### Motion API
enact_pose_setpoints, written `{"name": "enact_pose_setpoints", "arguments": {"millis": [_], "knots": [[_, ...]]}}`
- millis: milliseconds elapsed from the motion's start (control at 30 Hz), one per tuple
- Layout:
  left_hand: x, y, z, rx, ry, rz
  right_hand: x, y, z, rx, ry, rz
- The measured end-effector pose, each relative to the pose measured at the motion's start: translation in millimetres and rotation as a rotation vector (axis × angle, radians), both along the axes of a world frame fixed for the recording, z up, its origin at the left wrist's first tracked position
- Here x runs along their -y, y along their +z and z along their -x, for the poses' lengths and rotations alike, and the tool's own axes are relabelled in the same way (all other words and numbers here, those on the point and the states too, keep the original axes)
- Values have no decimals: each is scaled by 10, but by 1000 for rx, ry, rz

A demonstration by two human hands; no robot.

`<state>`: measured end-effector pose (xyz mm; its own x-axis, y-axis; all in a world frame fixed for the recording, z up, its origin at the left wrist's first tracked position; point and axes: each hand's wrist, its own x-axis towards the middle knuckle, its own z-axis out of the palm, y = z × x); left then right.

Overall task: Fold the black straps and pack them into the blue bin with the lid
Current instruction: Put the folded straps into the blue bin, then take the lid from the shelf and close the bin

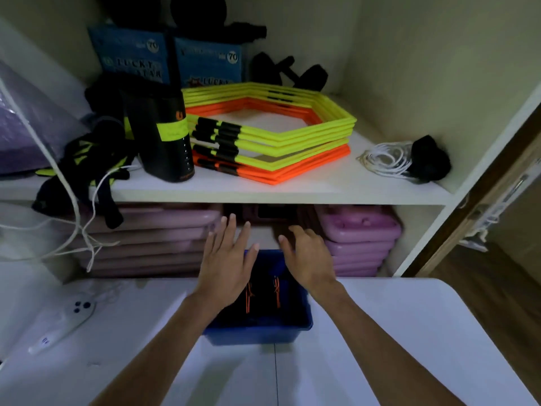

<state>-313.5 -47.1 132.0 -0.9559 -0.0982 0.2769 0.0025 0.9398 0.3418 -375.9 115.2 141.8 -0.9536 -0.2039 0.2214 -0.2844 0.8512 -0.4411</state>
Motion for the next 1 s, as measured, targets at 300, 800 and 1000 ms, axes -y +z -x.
{"name": "enact_pose_setpoints", "arguments": {"millis": [300, 800, 1000], "knots": [[-631, 2471, 366, -478, -95, 106, -595, 2342, 95, -489, -29, 111], [-1004, 5109, 636, -951, -59, 152, -1086, 4872, 8, -944, -142, 98], [-924, 5457, 995, -743, 45, 206, -1078, 5026, 337, -779, 7, -121]]}}
